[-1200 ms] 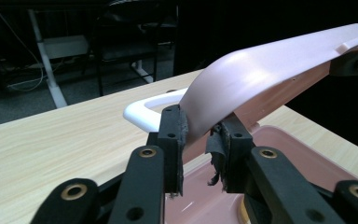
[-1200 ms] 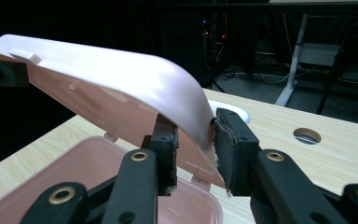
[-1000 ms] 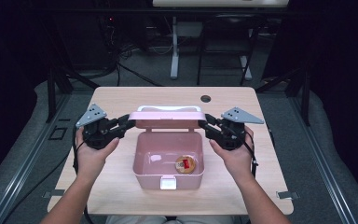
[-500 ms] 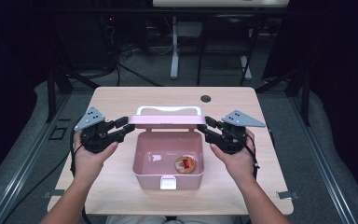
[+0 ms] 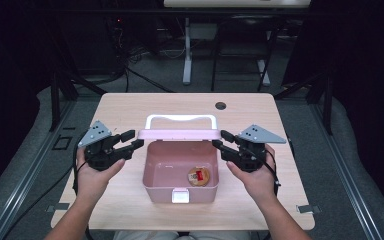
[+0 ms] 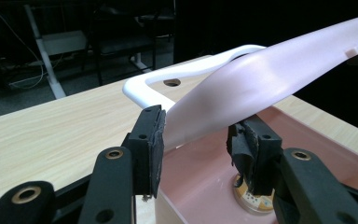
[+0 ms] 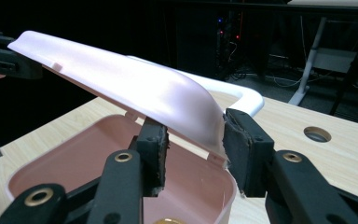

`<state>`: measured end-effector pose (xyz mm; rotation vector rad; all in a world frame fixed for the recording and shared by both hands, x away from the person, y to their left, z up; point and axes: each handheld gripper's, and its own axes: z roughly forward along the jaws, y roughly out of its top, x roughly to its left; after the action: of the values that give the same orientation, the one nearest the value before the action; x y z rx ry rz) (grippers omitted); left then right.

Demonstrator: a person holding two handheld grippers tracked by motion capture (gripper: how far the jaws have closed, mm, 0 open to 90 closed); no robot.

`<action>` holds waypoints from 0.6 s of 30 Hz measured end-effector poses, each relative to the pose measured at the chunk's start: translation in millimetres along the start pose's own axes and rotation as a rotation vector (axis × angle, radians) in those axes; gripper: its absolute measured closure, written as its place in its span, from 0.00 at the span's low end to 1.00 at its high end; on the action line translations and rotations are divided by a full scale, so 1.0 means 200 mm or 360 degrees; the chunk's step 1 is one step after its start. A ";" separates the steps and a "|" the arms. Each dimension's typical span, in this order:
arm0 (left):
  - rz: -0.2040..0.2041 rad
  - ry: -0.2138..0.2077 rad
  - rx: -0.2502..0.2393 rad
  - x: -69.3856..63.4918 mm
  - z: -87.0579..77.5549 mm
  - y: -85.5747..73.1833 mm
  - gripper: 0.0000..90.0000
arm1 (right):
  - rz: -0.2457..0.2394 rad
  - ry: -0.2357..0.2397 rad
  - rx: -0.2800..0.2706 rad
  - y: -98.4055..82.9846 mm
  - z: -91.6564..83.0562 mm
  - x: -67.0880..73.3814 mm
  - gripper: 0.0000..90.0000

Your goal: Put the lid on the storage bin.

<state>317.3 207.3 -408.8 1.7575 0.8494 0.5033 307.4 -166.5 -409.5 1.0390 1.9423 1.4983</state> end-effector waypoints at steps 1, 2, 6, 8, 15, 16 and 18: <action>0.0000 0.0000 0.0000 0.00 0.00 0.00 0.61 | 0.0000 0.0000 0.0000 0.00 0.00 0.00 0.66; 0.0000 -0.0002 -0.0006 0.00 0.00 0.00 0.61 | -0.0004 0.0003 0.0004 -0.01 0.00 0.00 0.66; 0.0009 -0.0016 0.0003 -0.02 -0.01 -0.02 0.61 | -0.0008 0.0015 0.0030 -0.04 -0.03 0.01 0.67; 0.0008 -0.0017 0.0007 -0.02 -0.02 -0.03 0.61 | -0.0013 0.0018 0.0033 -0.05 -0.03 0.01 0.67; 0.0007 -0.0036 0.0017 -0.04 -0.04 -0.07 0.60 | -0.0011 0.0034 0.0036 -0.09 -0.07 0.02 0.67; 0.0007 -0.0036 0.0017 -0.04 -0.04 -0.07 0.60 | -0.0011 0.0034 0.0036 -0.09 -0.07 0.02 0.67; 0.0007 -0.0044 0.0020 -0.05 -0.05 -0.08 0.60 | -0.0012 0.0036 0.0037 -0.10 -0.08 0.02 0.67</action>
<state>299.7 209.3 -420.7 1.7743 0.8313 0.4764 286.6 -175.4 -423.1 1.0276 1.9815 1.4933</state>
